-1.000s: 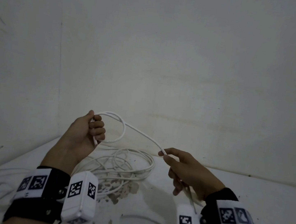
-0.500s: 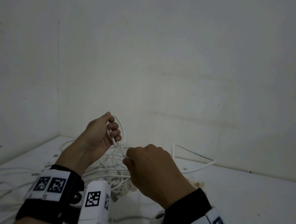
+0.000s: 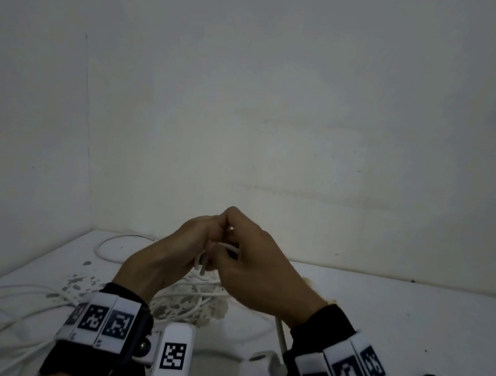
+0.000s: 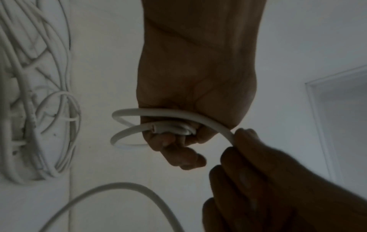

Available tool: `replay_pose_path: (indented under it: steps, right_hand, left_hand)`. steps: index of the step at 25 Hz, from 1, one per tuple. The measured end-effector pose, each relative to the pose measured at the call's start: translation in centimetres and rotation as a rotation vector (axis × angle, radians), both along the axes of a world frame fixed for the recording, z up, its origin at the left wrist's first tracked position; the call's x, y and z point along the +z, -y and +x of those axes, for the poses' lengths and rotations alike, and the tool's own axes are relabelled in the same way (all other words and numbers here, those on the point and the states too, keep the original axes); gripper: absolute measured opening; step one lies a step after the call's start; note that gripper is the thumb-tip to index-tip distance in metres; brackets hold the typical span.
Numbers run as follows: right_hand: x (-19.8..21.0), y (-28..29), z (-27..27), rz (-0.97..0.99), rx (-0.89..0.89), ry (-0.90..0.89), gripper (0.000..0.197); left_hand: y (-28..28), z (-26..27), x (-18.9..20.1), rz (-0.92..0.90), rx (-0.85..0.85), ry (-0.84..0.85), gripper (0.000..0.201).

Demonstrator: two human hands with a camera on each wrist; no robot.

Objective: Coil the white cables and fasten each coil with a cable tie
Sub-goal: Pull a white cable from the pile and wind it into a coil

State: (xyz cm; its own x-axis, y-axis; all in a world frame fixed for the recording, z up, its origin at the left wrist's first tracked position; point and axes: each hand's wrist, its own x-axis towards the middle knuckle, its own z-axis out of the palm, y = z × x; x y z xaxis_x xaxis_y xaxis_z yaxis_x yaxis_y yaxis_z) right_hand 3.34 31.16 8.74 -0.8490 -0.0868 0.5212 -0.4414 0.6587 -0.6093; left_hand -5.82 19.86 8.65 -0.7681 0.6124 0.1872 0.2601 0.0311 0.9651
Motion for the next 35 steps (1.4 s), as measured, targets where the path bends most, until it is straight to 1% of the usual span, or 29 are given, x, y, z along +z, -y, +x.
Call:
replay_pose_path:
  steps: [2, 4, 7, 8, 9, 10, 12, 14, 16, 17, 19, 20, 21, 23, 24, 25, 26, 28, 29, 33, 35]
  right_hand:
    - [0.2, -1.3, -0.1, -0.059, -0.066, -0.049, 0.013]
    - [0.4, -2.5, -0.1, -0.043, -0.218, -0.127, 0.022]
    - [0.7, -3.5, -0.1, -0.013, -0.404, -0.194, 0.041]
    - [0.7, -3.8, -0.2, 0.005, -0.433, -0.19, 0.045]
    - [0.6, -4.3, -0.1, 0.014, -0.424, -0.165, 0.047]
    - [0.6, -4.9, 0.0, 0.027, -0.386, -0.132, 0.045]
    - [0.3, -6.5, 0.3, 0.072, -0.329, -0.062, 0.034]
    - [-0.1, -8.2, 0.4, 0.03, -0.334, -0.044, 0.032]
    - [-0.5, -9.1, 0.2, -0.041, -0.378, -0.084, 0.04]
    - [-0.6, -9.2, 0.0, -0.012, -0.432, -0.094, 0.047]
    - [-0.9, -8.9, -0.1, 0.144, -0.559, -0.032, 0.06]
    - [-0.8, -8.7, 0.0, 0.151, -0.549, 0.031, 0.061]
    - [-0.6, -8.2, 0.2, 0.044, -0.454, 0.092, 0.06]
    - [0.1, -6.6, 0.8, -0.312, -0.122, 0.237, 0.055]
    - [0.6, -5.8, 1.0, -0.43, 0.001, 0.285, 0.053]
    - [0.9, -5.3, 1.1, -0.483, 0.063, 0.284, 0.05]
    - [1.0, -4.9, 1.0, -0.48, 0.07, 0.246, 0.043]
    - [1.1, -4.3, 0.8, -0.462, 0.026, 0.186, 0.029]
    - [1.0, -4.2, 0.7, -0.472, 0.01, 0.176, 0.025]
    - [1.1, -4.2, 0.6, -0.469, -0.102, 0.145, 0.031]
    - [1.3, -4.1, 0.6, -0.528, -0.137, 0.14, 0.031]
  left_hand:
    - [-0.2, 0.4, 0.2, 0.015, -0.048, 0.1, 0.034]
    - [-0.4, 0.6, 0.4, 0.031, -0.102, 0.173, 0.036]
    - [-0.7, 0.8, 0.4, 0.033, -0.141, 0.182, 0.043]
    - [-0.7, 0.9, 0.4, 0.041, -0.14, 0.182, 0.043]
    - [-0.6, 0.9, 0.4, 0.059, -0.129, 0.182, 0.04]
    - [-0.4, 0.8, 0.6, 0.103, -0.109, 0.199, 0.035]
    - [0.6, 0.0, 0.8, 0.243, -0.097, 0.29, 0.035]
    - [1.7, -0.8, 1.0, 0.339, -0.152, 0.376, 0.038]
    - [2.3, -1.1, 1.1, 0.381, -0.237, 0.426, 0.044]
    - [2.4, -1.1, 1.1, 0.4, -0.29, 0.449, 0.048]
    - [2.2, -1.0, 1.1, 0.434, -0.37, 0.487, 0.054]
    - [2.0, -0.9, 1.2, 0.443, -0.38, 0.495, 0.054]
    - [1.8, -0.8, 1.2, 0.447, -0.37, 0.498, 0.052]
    - [1.3, -0.5, 1.4, 0.434, -0.303, 0.486, 0.043]
    - [1.2, -0.4, 1.4, 0.432, -0.266, 0.476, 0.041]
    - [1.1, -0.3, 1.4, 0.43, -0.235, 0.468, 0.04]
    - [1.1, -0.2, 1.4, 0.424, -0.215, 0.46, 0.041]
    - [1.2, -0.4, 1.3, 0.398, -0.19, 0.436, 0.042]
    - [1.4, -0.5, 1.3, 0.378, -0.18, 0.429, 0.041]
    - [1.1, -0.5, 1.5, 0.299, -0.16, 0.442, 0.041]
    - [0.9, -0.4, 1.5, 0.282, -0.145, 0.455, 0.041]
